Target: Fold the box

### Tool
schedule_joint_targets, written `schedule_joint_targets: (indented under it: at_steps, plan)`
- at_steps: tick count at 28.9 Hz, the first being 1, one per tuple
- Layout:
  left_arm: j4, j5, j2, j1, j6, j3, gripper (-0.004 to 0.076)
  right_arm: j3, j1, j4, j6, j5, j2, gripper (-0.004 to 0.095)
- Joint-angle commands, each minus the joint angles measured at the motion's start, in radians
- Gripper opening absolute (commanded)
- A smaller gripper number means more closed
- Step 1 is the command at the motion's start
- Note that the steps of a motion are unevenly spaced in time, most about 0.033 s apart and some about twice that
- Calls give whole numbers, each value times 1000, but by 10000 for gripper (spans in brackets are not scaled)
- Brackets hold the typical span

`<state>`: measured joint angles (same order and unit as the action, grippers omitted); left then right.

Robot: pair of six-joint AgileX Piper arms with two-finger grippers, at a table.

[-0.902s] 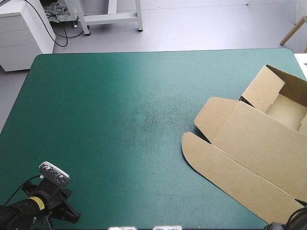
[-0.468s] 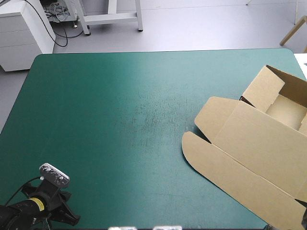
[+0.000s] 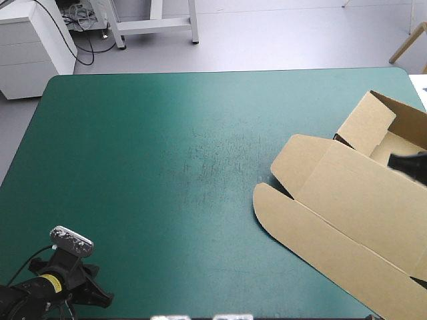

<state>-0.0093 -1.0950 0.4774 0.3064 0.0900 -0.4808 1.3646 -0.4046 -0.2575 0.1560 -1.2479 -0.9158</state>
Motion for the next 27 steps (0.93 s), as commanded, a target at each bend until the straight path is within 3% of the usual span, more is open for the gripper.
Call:
schedule_joint_targets:
  at_steps: [1,11,27]
  plan:
    - [-5,70,6,1,-31,-21,-10,-125,58,-13,28,45,122,-10]
    - [-1,63,6,1,-36,-21,-10,-520,186,-13,99,50,472,-14]
    - [-1,67,6,1,-36,-21,-10,-748,191,-14,106,80,720,-14]
